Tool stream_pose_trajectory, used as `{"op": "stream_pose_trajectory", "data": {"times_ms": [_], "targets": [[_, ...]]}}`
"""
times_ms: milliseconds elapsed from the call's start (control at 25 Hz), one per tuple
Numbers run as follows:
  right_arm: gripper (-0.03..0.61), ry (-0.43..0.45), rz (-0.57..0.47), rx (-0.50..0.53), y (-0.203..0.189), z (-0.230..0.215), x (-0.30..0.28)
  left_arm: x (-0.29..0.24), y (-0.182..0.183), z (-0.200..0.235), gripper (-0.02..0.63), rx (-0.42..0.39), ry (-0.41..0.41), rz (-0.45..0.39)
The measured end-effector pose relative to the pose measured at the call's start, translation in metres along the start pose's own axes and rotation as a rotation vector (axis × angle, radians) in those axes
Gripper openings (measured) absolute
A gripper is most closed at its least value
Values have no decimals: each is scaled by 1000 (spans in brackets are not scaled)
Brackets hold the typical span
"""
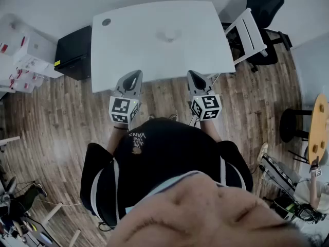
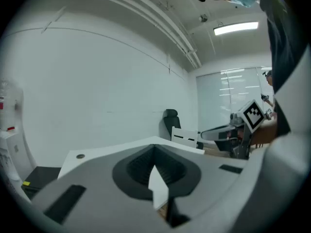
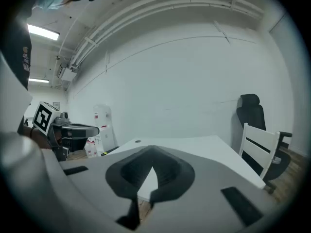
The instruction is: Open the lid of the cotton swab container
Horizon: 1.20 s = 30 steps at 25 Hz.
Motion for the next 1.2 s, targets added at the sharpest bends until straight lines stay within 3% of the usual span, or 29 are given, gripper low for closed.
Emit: {"op": "stream_pose_trajectory", "data": {"times_ms": [560, 1200], "targets": [[12, 46, -53, -23, 11, -25, 5, -16, 4, -10, 16, -1, 41, -5], [14, 122, -28, -8, 9, -53, -9, -40, 0, -24, 17, 25, 119, 8]]}}
Point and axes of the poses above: the fingertips, and each gripper's own axes: x backward along the fingers, z to its left, y out of its top, the point moved 3 cm from there along x, backward along the fingers, and after that the axes turned 5 degrees about -x, right-handed, at the moved point
